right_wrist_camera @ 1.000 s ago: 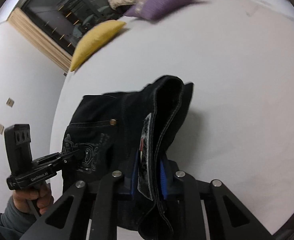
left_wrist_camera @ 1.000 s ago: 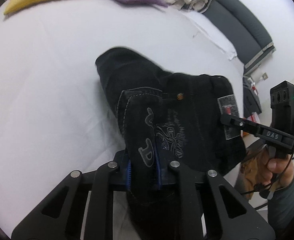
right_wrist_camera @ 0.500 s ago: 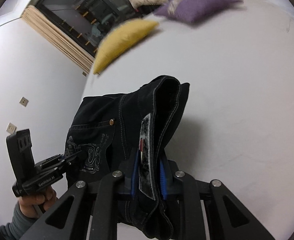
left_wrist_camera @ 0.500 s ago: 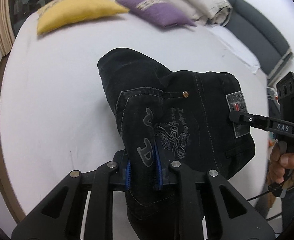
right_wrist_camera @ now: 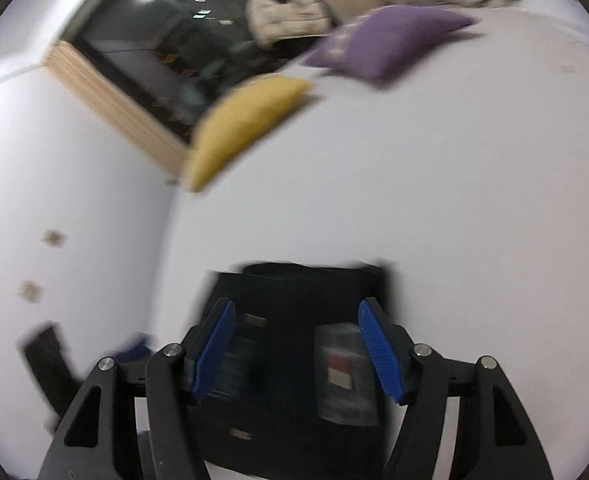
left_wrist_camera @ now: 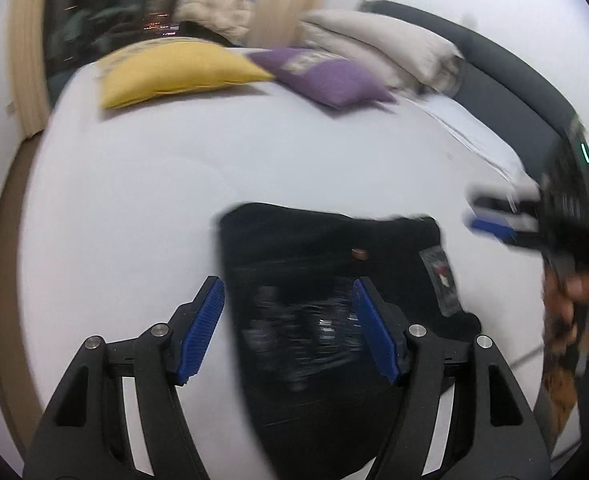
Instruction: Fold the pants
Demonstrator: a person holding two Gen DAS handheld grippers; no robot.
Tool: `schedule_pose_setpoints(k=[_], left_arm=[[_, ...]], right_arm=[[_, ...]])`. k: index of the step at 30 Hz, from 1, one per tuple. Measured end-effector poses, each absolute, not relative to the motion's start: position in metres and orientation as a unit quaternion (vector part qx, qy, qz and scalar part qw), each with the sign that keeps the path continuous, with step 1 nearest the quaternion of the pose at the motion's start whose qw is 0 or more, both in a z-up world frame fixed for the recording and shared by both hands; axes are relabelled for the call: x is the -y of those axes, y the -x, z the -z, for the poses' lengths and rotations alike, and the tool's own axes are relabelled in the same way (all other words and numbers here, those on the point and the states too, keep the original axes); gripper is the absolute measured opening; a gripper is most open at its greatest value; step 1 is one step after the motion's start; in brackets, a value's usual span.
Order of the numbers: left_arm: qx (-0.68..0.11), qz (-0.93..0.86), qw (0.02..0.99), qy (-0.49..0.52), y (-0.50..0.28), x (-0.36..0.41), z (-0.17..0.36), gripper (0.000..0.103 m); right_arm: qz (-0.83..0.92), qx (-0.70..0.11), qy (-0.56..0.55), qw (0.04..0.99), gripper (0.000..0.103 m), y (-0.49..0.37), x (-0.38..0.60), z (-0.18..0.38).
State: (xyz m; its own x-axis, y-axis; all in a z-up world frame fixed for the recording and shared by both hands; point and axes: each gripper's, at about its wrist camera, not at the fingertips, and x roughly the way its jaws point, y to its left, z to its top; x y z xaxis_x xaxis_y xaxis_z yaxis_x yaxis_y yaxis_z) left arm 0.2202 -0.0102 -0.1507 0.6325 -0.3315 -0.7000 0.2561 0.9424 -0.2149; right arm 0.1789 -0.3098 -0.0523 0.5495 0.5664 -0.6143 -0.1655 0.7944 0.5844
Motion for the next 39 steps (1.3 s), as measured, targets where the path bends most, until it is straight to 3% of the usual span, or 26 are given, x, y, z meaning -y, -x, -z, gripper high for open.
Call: schedule_pose_setpoints(k=[5,6,8,9,11,13,16,18,19,20,22,24,27,31,35,39], left_arm=[[-0.440,0.154,0.884,0.038,-0.237,0.036,0.208,0.066],[-0.441,0.155,0.884,0.017,-0.237,0.040,0.220,0.066],[-0.433,0.150,0.889,0.001,-0.235,0.045,0.219,0.066],[-0.434,0.147,0.889,-0.007,-0.232,0.045,0.213,0.066],[-0.413,0.142,0.899,0.001,-0.222,0.040,0.194,0.066],[-0.384,0.139,0.913,-0.007,-0.207,0.047,0.176,0.066],[-0.408,0.132,0.903,0.001,-0.198,0.051,0.187,0.071],[-0.437,0.123,0.891,0.002,-0.206,0.054,0.211,0.071],[-0.429,0.122,0.895,-0.007,-0.201,0.055,0.222,0.072],[-0.425,0.119,0.897,-0.016,-0.202,0.059,0.222,0.072],[-0.434,0.112,0.894,-0.027,-0.197,0.064,0.213,0.072],[-0.422,0.111,0.900,-0.008,-0.187,0.059,0.191,0.074],[-0.334,0.075,0.940,-0.003,-0.152,0.045,0.133,0.103],[-0.208,0.029,0.978,-0.015,-0.094,0.039,0.059,0.103],[-0.089,-0.004,0.994,-0.059,-0.032,0.048,-0.006,0.103],[-0.126,0.072,0.989,-0.002,0.002,0.040,-0.042,0.103]], right_arm=[[-0.220,-0.469,-0.259,0.815,0.069,-0.218,0.301,0.106],[-0.200,-0.495,-0.269,0.802,0.064,-0.225,0.308,0.129],[-0.180,-0.488,-0.300,0.799,0.028,-0.217,0.328,0.146],[-0.174,-0.484,-0.306,0.801,0.029,-0.209,0.331,0.140],[-0.168,-0.470,-0.295,0.815,0.050,-0.187,0.335,0.118],[-0.206,-0.442,-0.295,0.822,0.056,-0.167,0.332,0.100],[-0.254,-0.434,-0.303,0.810,0.076,-0.126,0.319,0.094],[-0.245,-0.466,-0.271,0.806,0.078,-0.110,0.309,0.117],[-0.234,-0.476,-0.263,0.806,0.071,-0.108,0.308,0.131],[-0.224,-0.469,-0.256,0.815,0.056,-0.102,0.312,0.140],[-0.200,-0.467,-0.254,0.823,0.050,-0.094,0.319,0.130],[-0.161,-0.462,-0.233,0.840,0.063,-0.087,0.321,0.106],[-0.145,-0.377,-0.183,0.896,0.071,-0.053,0.321,0.050],[-0.096,-0.209,-0.106,0.967,0.103,0.011,0.305,-0.028],[-0.081,-0.053,-0.034,0.995,0.103,0.058,0.279,-0.089],[-0.062,-0.015,0.018,0.998,0.103,0.085,0.254,-0.138]])
